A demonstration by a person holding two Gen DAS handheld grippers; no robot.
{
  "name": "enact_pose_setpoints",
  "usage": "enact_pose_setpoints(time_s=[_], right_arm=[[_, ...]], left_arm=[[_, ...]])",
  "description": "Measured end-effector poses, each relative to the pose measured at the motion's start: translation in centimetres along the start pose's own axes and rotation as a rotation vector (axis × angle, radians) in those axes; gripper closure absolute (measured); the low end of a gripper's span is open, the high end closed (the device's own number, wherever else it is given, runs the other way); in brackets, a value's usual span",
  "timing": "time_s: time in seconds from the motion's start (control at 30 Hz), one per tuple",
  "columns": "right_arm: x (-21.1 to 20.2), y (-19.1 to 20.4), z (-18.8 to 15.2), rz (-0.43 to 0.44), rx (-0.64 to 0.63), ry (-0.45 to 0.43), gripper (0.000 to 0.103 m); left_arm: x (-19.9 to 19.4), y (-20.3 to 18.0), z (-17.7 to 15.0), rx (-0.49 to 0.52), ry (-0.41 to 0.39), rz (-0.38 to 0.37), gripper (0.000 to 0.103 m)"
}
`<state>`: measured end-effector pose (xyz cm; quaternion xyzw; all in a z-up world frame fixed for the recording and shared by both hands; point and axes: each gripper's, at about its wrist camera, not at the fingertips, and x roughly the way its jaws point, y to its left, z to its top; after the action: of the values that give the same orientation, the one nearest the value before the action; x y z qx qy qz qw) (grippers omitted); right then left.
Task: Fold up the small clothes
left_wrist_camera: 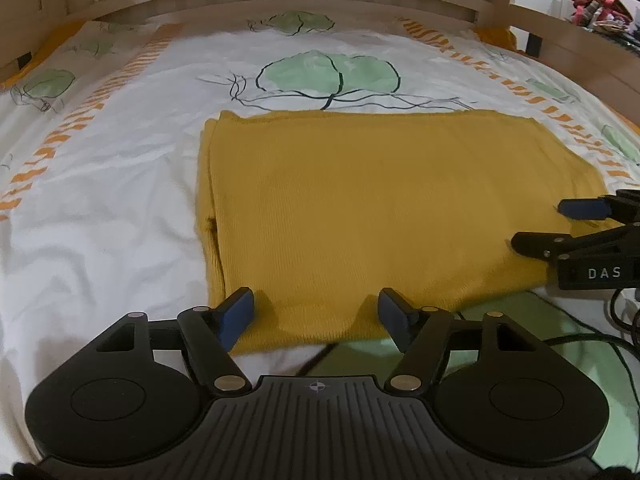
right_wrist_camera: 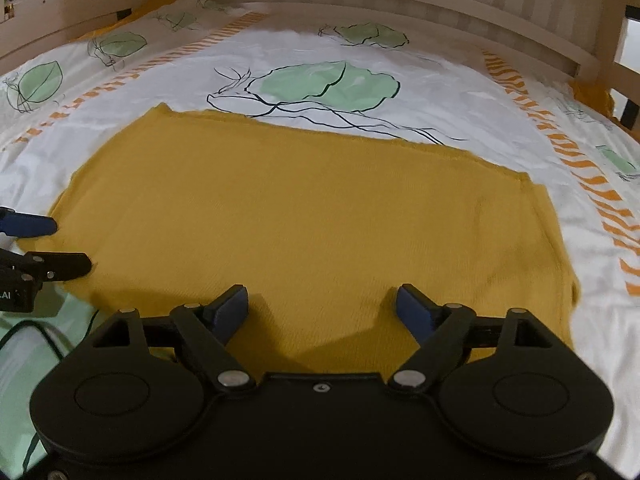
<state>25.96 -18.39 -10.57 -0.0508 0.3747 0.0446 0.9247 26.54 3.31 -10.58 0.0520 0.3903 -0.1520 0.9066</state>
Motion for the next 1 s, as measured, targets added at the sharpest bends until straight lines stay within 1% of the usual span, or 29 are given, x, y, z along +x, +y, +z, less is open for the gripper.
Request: enact_pose_setpoints(time_s=[0.23,0.37,0.53,0.73,0.83,0.93,1.0], right_arm=[[-0.6,0.0,-0.7,-0.014,0.018,0.018,0.017],[-0.6,-0.1,-0.7,-0.007,0.027,0.032,0.016],[-0.6,-0.5,-0.8,0.010,0.040,0.044,0.015],[-0.4,-0.9,-0.9,0.026,0.052,0.048,0.011],[-0.4,-1.1,-0.9,0.036,0.059,0.050,0.009],[-0.3,-1.3,-1.0,0.044,0.065,0.050,0.008],[-0.3,-1.4,-1.1,0.049,0.070,0.044,0.008]], left_arm=[[0.0,0.6,0.1,-0.014,0.035,-0.030,0.034],[0.3,0.5,0.5,0.000,0.070,-0.039,0.032],[0.6,0.9,0.9,-0.009,0.106,-0.062,0.030],[0.7,0.8,1.0,-0.001,0.112,-0.068,0.027],[0.8,0.6,1.1,-0.010,0.109,-0.055,0.027],[1.1,-0.3,2.0,-0.007,0.144,-0.010,0.027],[1.2,-0.4,2.3,-0.023,0.156,0.005,0.028]])
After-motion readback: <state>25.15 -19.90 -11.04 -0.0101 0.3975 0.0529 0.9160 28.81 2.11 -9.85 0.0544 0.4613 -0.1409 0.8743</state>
